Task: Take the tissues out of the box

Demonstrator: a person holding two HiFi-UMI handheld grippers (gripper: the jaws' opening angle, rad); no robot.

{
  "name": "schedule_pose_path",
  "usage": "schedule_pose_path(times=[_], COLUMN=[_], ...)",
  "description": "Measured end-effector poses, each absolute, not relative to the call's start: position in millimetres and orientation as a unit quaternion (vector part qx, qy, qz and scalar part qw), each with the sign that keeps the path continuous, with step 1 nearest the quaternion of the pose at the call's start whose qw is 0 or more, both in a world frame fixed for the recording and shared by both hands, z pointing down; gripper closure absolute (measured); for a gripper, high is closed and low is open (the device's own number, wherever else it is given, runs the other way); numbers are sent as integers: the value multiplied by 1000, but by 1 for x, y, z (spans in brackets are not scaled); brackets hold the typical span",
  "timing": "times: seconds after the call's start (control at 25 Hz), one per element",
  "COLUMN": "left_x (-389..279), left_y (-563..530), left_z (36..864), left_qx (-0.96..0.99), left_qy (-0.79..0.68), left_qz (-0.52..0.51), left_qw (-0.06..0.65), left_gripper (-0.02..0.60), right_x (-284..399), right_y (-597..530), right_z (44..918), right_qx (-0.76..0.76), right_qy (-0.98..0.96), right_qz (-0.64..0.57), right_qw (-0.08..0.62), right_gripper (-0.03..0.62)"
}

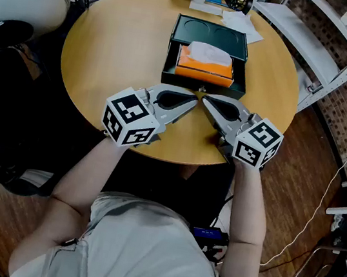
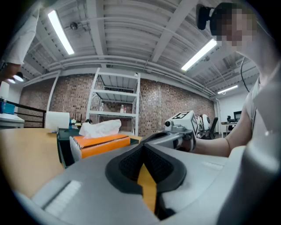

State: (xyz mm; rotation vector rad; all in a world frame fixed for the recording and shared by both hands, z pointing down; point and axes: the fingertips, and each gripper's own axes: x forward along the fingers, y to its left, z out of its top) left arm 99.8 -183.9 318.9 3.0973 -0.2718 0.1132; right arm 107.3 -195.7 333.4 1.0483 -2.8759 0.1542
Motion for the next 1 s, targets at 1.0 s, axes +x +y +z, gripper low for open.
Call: schedule_pose_path(times=[1.0], left_x=[30], left_y=[-217], left_z=[237], left_qx=[962], left_qy=[-105], left_qz=[-142], left_qw=[210], left_gripper=[581], right_x=[184], right_y=[-283], right_z=[328], right_qx=[419], right_qy=[-856], right_qz=[24], right_qw=[301], right_gripper=[358])
